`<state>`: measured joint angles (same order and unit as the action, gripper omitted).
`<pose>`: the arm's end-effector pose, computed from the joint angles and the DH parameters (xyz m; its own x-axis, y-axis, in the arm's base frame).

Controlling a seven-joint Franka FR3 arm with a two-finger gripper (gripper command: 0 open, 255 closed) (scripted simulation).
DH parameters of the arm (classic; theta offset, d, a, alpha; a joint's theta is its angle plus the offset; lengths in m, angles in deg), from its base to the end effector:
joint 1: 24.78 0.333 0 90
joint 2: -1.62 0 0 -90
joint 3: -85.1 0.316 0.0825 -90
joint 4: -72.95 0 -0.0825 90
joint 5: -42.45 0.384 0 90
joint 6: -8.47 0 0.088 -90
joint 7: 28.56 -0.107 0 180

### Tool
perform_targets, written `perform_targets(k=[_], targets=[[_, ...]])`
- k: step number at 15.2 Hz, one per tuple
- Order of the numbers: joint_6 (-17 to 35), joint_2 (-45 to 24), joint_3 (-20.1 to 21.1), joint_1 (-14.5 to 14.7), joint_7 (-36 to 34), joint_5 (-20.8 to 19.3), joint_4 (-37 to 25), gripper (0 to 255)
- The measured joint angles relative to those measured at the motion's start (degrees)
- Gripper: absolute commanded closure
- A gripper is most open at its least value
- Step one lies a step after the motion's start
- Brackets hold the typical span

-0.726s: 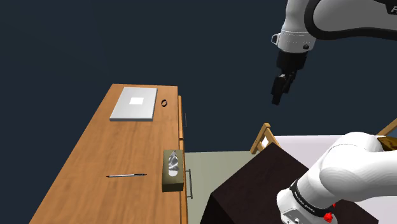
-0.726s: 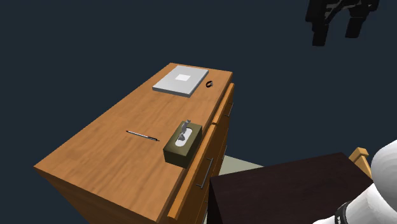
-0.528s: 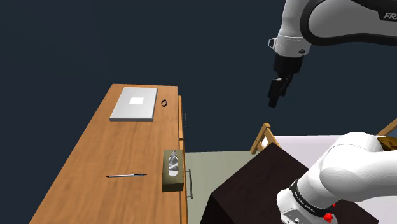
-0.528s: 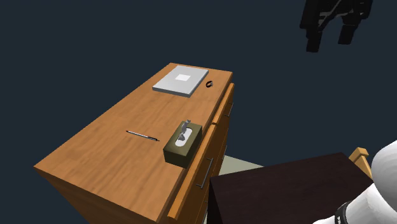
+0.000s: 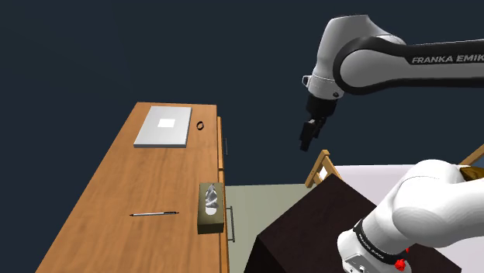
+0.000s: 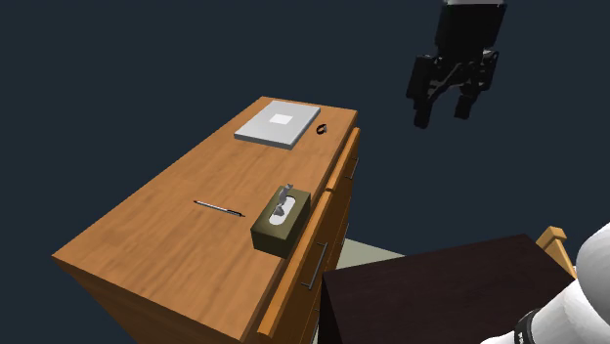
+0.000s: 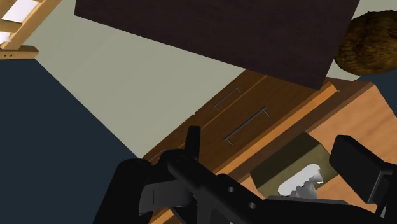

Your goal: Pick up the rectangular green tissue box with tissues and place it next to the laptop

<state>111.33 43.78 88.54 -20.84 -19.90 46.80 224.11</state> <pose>0.3119 0.0471 0.4594 0.9654 0.2401 -0.1017 0.2364 -0.9705 -0.0473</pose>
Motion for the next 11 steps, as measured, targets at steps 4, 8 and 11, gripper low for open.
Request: perform_targets(k=[4, 8, 11], targets=[[10.1, -5.4, 0.5, 2.2, 1.2, 3.8, 3.2, 0], [20.1, -13.0, 1.1, 5.1, 2.9, 8.2, 4.1, 0], [27.5, -18.7, 1.2, 7.3, 5.3, 11.9, 4.6, 0]])
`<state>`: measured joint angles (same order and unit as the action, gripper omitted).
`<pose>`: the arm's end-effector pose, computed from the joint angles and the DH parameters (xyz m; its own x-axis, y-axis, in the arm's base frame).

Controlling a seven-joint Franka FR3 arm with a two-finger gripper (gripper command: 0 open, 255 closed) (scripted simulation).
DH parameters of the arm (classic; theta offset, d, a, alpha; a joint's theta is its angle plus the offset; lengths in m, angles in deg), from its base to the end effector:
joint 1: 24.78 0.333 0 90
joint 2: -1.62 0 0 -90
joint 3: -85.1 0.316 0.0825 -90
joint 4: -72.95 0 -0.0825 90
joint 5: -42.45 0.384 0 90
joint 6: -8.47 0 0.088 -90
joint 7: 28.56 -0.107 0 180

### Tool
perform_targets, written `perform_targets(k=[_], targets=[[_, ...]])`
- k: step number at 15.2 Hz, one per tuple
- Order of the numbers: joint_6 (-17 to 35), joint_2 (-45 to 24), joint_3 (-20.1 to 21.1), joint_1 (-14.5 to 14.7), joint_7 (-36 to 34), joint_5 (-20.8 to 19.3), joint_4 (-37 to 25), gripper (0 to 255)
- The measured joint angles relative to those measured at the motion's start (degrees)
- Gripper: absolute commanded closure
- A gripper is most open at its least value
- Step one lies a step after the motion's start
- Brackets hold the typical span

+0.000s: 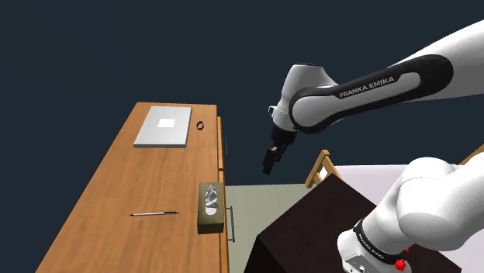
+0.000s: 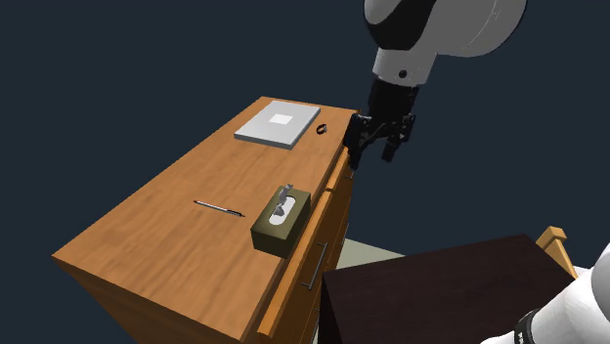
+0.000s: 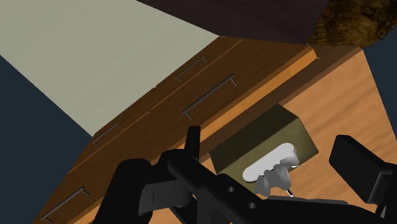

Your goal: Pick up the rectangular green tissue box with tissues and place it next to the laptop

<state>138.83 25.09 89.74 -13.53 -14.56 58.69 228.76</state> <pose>0.3586 0.1071 0.3481 0.9470 0.3213 -0.0051 0.3151 -0.9314 -0.1821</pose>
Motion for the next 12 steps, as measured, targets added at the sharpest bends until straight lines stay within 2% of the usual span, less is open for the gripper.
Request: perform_targets(k=[5, 8, 12], targets=[[11.0, -11.2, 0.2, 4.5, 5.7, 8.1, -2.1, 0], [16.7, -17.9, 0.8, 7.3, 10.3, 14.6, -4.2, 0], [22.2, -27.5, 2.2, 9.5, 18.2, 24.0, -9.4, 0]])
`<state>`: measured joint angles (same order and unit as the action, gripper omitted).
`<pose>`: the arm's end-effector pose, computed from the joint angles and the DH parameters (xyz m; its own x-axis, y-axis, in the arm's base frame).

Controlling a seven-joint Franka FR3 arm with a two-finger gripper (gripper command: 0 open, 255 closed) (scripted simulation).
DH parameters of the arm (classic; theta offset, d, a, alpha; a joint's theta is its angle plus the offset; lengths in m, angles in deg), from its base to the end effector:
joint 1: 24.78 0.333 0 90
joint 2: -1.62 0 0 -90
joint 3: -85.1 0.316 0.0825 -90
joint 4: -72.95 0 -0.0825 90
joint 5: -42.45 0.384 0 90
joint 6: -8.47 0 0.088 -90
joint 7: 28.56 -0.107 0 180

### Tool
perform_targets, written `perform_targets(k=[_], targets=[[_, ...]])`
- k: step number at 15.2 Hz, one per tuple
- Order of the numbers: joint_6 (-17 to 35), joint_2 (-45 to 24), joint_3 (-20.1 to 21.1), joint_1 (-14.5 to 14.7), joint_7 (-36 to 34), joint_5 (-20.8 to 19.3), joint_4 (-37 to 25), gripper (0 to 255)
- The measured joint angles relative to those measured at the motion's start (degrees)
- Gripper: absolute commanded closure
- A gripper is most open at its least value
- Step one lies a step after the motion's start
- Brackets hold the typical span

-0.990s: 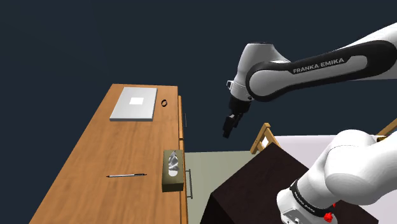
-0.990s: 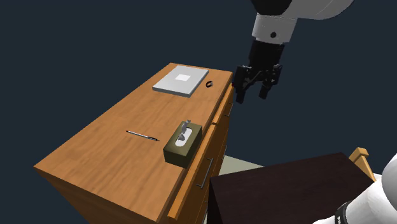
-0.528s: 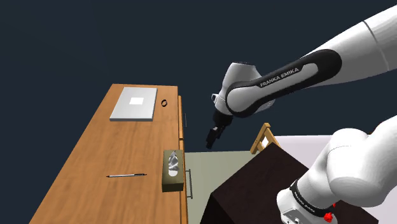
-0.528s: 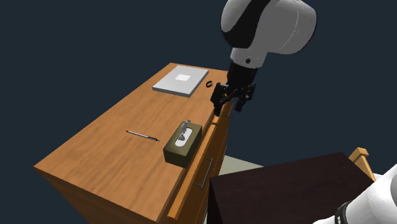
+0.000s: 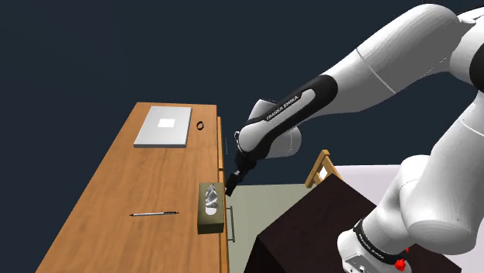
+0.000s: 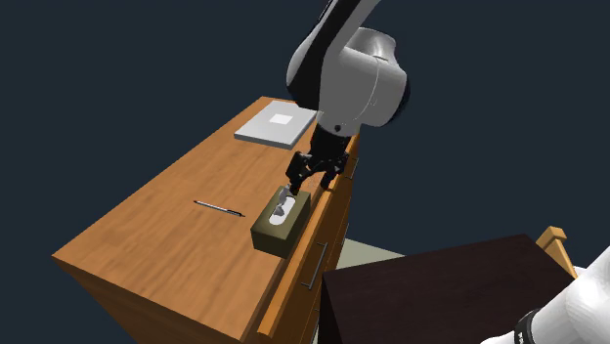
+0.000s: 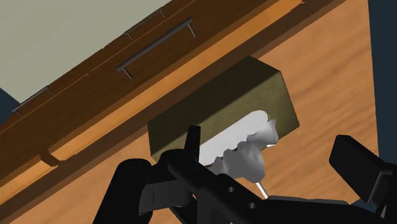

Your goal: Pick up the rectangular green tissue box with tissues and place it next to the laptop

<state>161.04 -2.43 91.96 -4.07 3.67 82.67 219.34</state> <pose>0.4089 0.1932 0.2421 0.9144 0.3885 0.1136 0.4041 -0.8596 -0.3129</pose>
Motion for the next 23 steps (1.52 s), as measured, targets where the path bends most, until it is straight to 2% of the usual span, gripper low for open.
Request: perform_targets(k=[5, 13, 18, 19, 23], targets=[[4.7, -9.6, 3.7, 0.3, 9.4, 10.4, -6.2, 0], [8.8, -16.5, 6.2, 0.4, 13.3, 15.1, -9.7, 0], [9.0, -16.9, 6.3, 0.5, 13.4, 15.3, -9.9, 0], [9.0, -16.9, 6.3, 0.5, 13.4, 15.3, -9.9, 255], [8.8, -16.8, 6.4, 0.5, 13.4, 15.3, -10.0, 255]])
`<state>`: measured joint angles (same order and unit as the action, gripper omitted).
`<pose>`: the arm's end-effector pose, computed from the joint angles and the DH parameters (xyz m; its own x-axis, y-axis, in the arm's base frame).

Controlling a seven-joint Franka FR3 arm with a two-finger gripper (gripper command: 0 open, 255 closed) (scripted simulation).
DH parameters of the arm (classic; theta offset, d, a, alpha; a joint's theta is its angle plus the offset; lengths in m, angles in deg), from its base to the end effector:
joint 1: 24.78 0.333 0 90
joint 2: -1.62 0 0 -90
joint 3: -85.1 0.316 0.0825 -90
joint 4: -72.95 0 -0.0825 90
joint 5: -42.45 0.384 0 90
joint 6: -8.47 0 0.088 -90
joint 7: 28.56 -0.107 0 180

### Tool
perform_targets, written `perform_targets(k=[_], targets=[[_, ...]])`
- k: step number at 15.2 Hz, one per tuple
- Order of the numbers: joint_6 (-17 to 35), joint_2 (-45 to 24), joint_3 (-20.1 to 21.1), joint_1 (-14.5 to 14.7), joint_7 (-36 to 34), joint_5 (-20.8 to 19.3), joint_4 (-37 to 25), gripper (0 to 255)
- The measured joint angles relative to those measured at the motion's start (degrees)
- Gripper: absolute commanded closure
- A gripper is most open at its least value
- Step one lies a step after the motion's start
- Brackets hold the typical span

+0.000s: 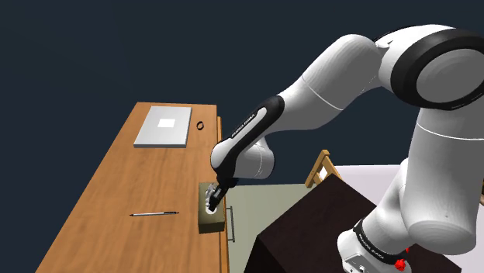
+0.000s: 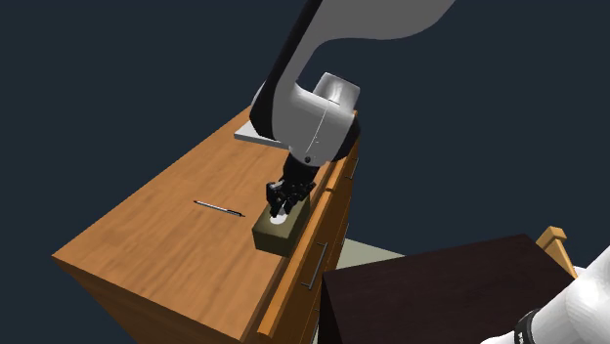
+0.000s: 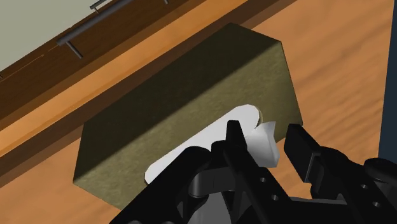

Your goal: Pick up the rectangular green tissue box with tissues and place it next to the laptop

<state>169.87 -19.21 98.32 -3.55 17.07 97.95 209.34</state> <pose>0.4245 0.2493 0.1699 0.8971 0.4100 0.1643 0.4415 -0.8209 -0.3622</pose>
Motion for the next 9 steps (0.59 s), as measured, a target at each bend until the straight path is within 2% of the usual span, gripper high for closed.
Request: perform_targets(k=[6, 9], targets=[[0.1, 0.0, 0.0, -0.1, 0.1, 0.1, 0.1, 255], [-0.9, 1.6, -0.7, 0.5, -1.8, -1.4, 0.5, 255]])
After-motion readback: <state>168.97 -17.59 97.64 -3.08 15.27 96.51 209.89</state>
